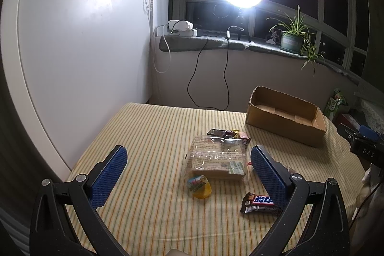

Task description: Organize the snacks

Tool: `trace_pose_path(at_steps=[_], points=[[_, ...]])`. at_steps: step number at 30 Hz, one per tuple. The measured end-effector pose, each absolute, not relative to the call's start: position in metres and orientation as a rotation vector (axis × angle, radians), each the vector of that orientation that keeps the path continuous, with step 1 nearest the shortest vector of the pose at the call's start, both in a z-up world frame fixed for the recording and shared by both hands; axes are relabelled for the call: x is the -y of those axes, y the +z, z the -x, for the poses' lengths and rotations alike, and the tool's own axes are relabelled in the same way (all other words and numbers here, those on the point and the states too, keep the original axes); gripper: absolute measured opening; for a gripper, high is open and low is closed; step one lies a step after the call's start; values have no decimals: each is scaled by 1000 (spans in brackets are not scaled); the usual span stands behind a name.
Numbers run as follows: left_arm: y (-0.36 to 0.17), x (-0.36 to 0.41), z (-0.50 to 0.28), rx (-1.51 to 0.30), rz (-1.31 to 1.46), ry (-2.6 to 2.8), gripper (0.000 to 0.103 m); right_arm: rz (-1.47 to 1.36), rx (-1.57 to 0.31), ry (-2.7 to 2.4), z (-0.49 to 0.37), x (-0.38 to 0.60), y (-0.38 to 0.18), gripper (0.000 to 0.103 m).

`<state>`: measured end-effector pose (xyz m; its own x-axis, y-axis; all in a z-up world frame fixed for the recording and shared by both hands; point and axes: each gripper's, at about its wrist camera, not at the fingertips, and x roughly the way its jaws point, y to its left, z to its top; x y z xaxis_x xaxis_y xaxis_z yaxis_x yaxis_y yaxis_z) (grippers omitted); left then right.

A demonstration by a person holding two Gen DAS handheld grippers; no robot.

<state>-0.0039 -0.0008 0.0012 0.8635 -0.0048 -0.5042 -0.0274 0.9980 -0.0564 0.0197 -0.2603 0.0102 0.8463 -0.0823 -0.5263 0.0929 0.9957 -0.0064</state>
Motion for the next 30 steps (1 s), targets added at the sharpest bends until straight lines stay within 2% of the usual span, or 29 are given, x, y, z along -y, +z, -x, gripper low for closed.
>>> trace_pose_path(at_steps=[30], points=[[1, 1, 5, -529, 66, 3, 102, -12, -564, -84, -21, 257, 8, 103]])
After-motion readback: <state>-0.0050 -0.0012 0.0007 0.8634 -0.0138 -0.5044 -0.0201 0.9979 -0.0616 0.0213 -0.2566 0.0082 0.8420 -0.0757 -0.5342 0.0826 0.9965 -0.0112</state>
